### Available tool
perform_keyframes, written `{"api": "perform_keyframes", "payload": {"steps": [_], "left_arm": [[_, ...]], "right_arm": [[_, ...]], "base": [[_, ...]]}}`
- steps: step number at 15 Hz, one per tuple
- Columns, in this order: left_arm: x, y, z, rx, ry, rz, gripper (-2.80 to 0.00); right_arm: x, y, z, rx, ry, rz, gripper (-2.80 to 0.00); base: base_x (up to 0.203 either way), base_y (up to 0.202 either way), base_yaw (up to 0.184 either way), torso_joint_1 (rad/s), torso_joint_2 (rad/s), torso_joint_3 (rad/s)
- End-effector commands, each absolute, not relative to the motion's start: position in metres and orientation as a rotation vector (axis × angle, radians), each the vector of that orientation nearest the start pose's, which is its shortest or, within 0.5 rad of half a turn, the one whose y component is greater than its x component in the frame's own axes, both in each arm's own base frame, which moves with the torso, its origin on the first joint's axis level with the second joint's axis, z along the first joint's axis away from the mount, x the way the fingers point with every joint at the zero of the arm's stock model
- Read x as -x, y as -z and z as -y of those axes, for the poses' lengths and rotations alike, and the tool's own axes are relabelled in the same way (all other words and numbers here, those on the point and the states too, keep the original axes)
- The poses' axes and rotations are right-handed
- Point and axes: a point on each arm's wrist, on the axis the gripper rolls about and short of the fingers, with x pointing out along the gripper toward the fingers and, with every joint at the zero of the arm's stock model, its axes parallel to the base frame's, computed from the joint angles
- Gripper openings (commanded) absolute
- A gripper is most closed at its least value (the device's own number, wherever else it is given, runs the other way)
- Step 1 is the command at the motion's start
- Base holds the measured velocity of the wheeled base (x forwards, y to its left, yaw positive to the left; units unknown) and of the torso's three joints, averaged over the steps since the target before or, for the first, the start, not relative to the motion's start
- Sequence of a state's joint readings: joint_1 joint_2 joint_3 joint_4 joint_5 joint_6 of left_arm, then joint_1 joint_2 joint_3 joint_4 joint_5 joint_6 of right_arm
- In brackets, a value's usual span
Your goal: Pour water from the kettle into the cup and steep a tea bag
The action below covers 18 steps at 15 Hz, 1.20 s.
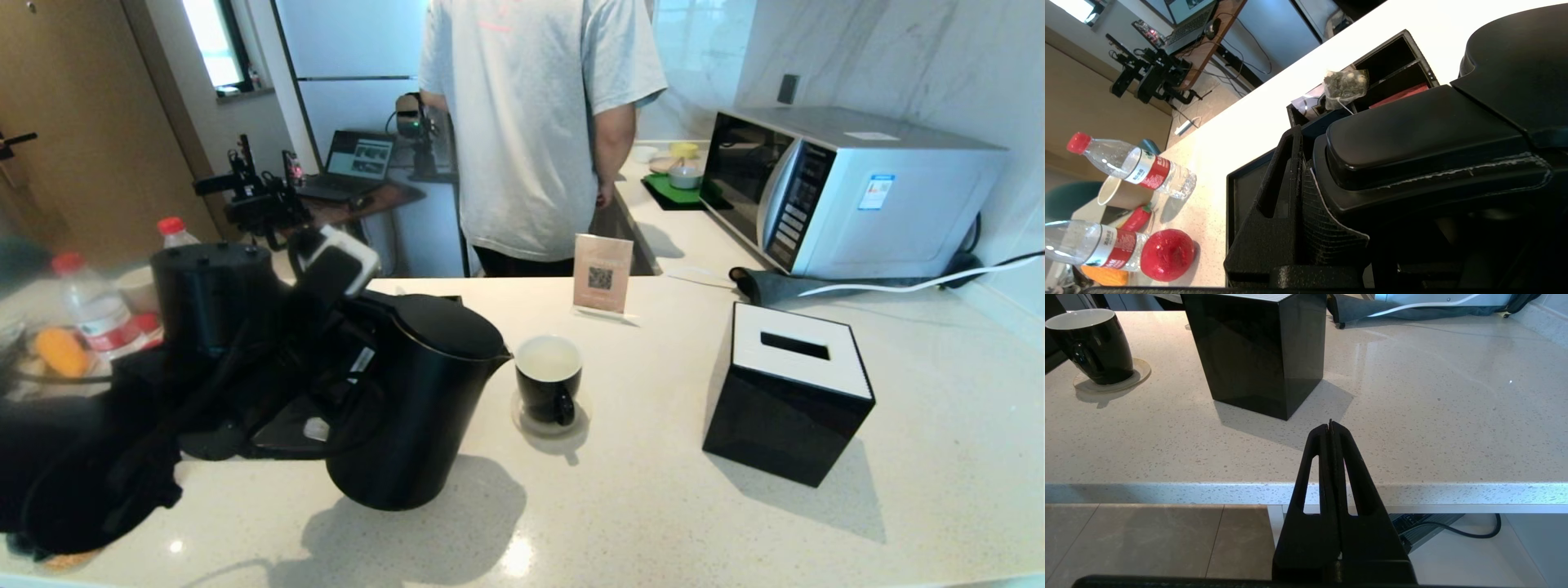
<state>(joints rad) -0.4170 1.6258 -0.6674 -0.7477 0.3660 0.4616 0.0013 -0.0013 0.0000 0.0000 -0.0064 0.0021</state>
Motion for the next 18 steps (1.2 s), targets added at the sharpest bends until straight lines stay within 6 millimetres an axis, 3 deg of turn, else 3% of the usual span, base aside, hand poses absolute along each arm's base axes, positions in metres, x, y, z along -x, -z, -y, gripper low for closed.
{"api": "perform_keyframes", "payload": {"steps": [1, 18], "left_arm": [[-0.265, -0.179, 0.109, -0.553, 0.099, -0.195, -2.80], [-0.297, -0.182, 0.126, -0.655, 0.121, -0.212, -2.80]], "right_arm": [[0.023, -0.075, 0.000, -0.003, 0.005, 0.000, -2.80], [0.023, -0.075, 0.000, -0.002, 0.005, 0.000, -2.80]], "base": [[0.000, 0.000, 0.000, 0.000, 0.00, 0.000], [0.000, 0.000, 0.000, 0.000, 0.00, 0.000]]}}
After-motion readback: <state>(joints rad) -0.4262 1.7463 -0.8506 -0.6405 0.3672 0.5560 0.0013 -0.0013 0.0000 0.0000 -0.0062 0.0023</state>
